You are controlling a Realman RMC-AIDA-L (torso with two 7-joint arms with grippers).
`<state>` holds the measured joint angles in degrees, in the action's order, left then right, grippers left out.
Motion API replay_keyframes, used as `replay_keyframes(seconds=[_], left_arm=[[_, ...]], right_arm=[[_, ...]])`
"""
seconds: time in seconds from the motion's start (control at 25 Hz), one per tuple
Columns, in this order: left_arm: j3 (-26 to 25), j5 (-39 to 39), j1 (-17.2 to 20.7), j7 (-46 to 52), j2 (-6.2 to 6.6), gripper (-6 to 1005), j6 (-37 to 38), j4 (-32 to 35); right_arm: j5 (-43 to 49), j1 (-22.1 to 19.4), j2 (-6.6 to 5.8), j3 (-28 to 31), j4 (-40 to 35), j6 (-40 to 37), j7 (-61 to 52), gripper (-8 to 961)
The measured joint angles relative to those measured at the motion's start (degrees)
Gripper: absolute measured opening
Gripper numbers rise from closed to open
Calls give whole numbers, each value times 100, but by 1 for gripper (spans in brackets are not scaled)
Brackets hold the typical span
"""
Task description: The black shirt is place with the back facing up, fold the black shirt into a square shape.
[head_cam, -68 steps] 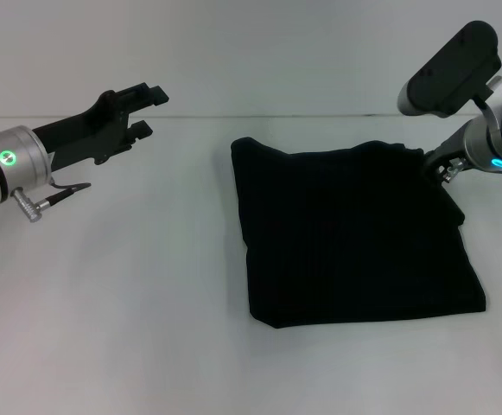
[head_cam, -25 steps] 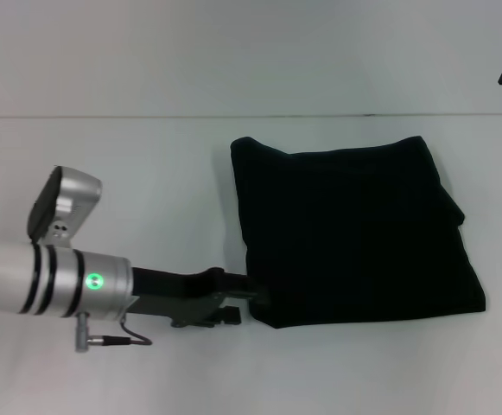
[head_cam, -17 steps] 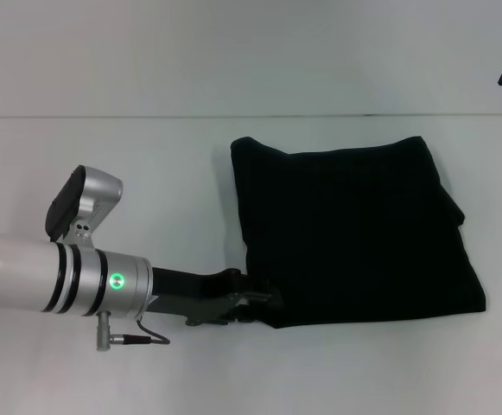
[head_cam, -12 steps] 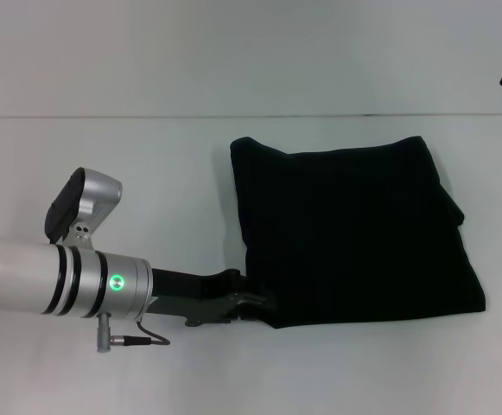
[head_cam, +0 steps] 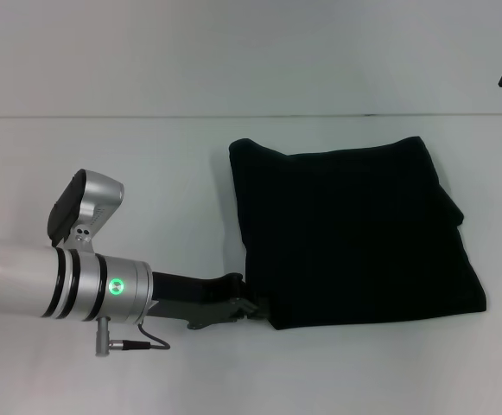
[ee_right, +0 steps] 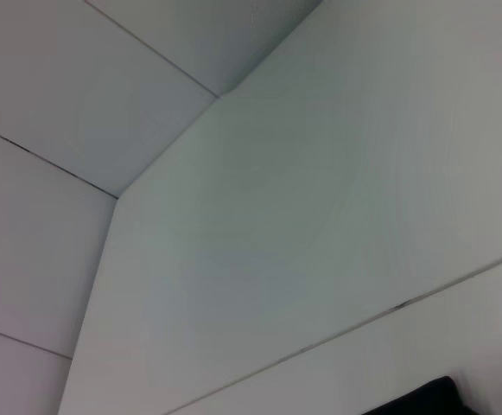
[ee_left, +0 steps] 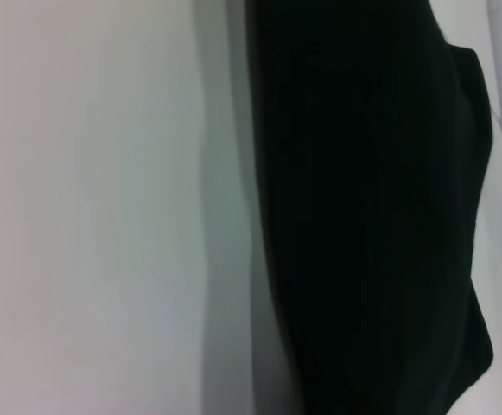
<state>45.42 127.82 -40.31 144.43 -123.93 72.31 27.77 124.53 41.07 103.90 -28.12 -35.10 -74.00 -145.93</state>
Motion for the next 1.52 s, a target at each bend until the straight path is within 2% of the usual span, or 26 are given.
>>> replay_keyframes(seconds=[0.16, 0.28, 0.4, 0.64, 0.84, 1.12, 1.24, 1.36, 1.44, 1.48, 1.52], left_arm=[[-10, -90, 43, -181, 5, 41, 118, 9], [-27, -164, 167, -257, 33, 44, 232, 75], [-113, -207, 450, -268, 63, 47, 434, 296], [-278, -212, 1003, -282, 45, 52, 807, 760], [-493, -191, 1089, -385, 62, 57, 980, 780], [-672, -169, 993, -519, 268, 63, 1469, 730], [-853, -165, 996, -633, 380, 165, 1610, 798], [-1298, -156, 1034, -853, 510, 272, 1886, 1009], [-1741, -225, 1046, -1402, 551, 352, 2175, 1180], [-1949, -359, 1036, -1980, 565, 391, 2361, 1230], [-1998, -411, 1027, -2253, 567, 431, 2418, 1229]], right_arm=[[0, 7, 7, 0, 2, 7, -4, 802], [0, 7, 8, 0, 3, 9, -37, 802], [0, 7, 8, 0, 3, 8, -46, 802], [1, 15, 13, 0, 3, 12, -49, 802], [1, 31, 28, -5, 7, 9, -31, 802], [1, 32, 43, -27, 12, -3, 16, 802], [1, 11, 41, -44, 10, -34, 89, 802], [0, -34, 38, -25, 5, -95, 343, 802], [-56, -104, 56, 57, -12, -180, 800, 802], [-128, -154, 80, 115, -22, -232, 1120, 802], [-221, -220, 123, 180, -25, -284, 1501, 802]])
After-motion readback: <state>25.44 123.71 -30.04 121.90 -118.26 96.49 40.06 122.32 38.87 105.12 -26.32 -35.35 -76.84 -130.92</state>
